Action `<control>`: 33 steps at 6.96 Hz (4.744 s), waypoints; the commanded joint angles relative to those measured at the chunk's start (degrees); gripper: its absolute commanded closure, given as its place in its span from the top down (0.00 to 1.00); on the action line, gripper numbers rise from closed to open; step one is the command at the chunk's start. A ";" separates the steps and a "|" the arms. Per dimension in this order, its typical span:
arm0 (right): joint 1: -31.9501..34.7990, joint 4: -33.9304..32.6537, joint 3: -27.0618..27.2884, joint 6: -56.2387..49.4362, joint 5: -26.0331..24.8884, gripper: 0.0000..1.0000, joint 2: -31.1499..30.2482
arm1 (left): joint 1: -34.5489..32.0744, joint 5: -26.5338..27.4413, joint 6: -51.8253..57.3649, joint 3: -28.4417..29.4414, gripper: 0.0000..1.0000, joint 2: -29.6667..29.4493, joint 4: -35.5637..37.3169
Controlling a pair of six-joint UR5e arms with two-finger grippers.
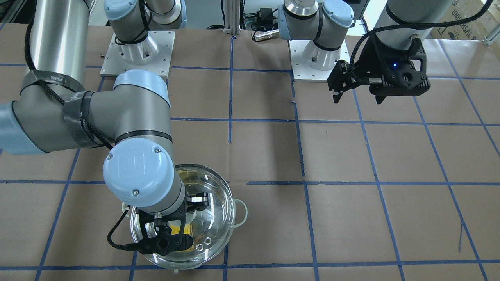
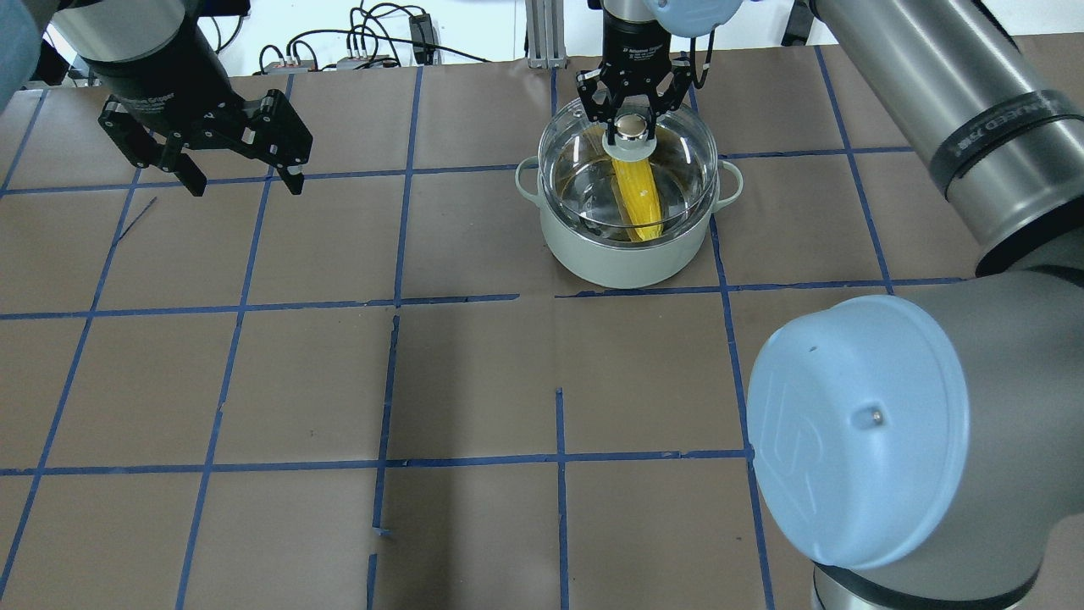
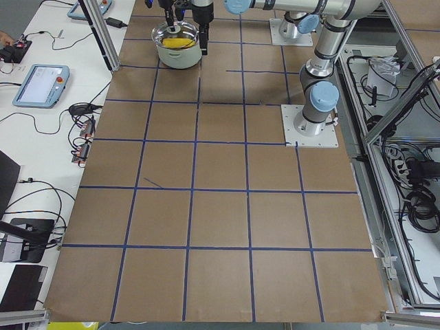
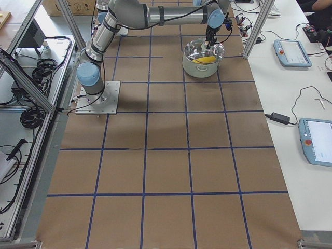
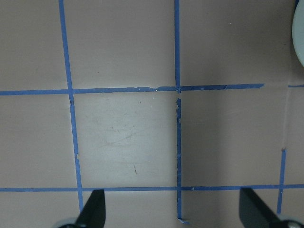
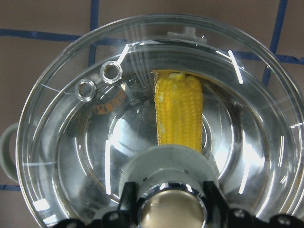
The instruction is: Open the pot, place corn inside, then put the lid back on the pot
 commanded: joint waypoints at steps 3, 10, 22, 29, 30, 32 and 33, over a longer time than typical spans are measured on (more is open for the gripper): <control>0.00 1.69 0.00 0.00 0.02 0.24 -0.68 | 0.00 0.00 -0.09 0.09 1.00 -0.33 0.11; 0.00 3.09 0.44 -0.53 0.10 0.23 -0.42 | 0.09 0.00 0.00 0.09 1.00 -0.42 0.20; -0.44 3.63 -1.84 -0.44 0.19 0.76 -0.25 | -0.35 0.17 1.23 -0.88 1.00 1.60 0.11; -2.01 11.33 -8.45 -2.36 -3.85 0.87 -11.73 | -0.53 0.18 0.53 -0.97 1.00 1.42 0.29; -6.72 16.58 -5.74 -4.81 -2.98 0.87 -16.46 | -0.53 0.18 0.61 -1.14 1.00 1.68 0.29; -11.93 18.65 8.44 -7.38 -1.23 0.87 -29.53 | -0.44 0.18 0.79 -1.06 1.00 1.60 0.37; -14.04 17.95 15.92 -8.60 -0.87 0.87 -35.17 | -0.44 0.18 0.35 -0.88 1.00 0.90 0.37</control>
